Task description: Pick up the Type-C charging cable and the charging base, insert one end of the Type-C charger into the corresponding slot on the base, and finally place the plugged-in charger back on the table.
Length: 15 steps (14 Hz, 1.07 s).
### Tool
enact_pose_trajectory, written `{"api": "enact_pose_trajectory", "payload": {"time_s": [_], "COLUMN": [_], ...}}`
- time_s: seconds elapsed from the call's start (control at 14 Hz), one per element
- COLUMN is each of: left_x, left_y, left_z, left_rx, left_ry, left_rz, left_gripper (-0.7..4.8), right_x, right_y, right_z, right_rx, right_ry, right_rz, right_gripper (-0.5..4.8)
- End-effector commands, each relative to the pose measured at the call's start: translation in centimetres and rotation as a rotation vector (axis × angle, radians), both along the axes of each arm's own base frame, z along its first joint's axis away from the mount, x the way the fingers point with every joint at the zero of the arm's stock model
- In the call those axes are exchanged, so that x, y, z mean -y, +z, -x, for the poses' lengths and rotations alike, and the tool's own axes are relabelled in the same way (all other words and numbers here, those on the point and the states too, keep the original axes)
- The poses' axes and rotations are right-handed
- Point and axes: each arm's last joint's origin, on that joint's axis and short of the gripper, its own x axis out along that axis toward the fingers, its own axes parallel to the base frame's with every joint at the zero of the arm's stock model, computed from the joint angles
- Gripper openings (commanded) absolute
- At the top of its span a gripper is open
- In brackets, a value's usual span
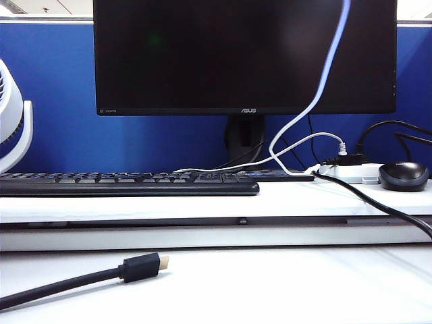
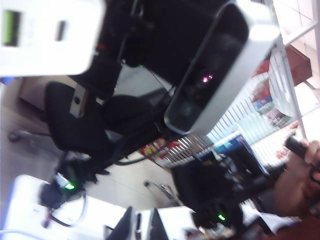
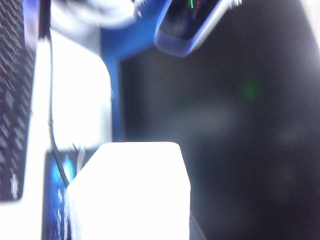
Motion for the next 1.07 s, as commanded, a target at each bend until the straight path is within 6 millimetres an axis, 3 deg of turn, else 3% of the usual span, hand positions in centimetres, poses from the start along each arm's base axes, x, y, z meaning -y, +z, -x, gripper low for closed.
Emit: {"api": "enact_pose_trajectory", "payload": {"time_s": [0.07, 0.36, 0.64, 1.07], "left_x": [0.1, 0.3, 0.2, 0.2], "left_y": [0.6, 0.4, 0.5, 0.5], "left_z": [-0.3, -0.6, -0.3, -0.4], "left_rx": [0.082, 0.04, -0.001, 0.12], "left_ry": [0.103, 0.176, 0.043, 0.101], "left_rz": [0.01, -0.029, -0.009, 0.025], "left_gripper": [-0.06, -0.06, -0.06, -0.06], "right_x": [0.2, 0.2, -1.8, -2.4], "right_y": [-0.3, -0.4, 0.4, -0.8], "right_z": [0.1, 0.0, 0.5, 1.3], "right_rx": [-0.003, 0.06, 0.201, 0.109], "right_ry": [-0.057, -0.058, -0.001, -0.055], "right_rz": [0.061, 0.155, 0.153, 0.261], "right_gripper": [-0.01, -0.01, -0.01, -0.01]}}
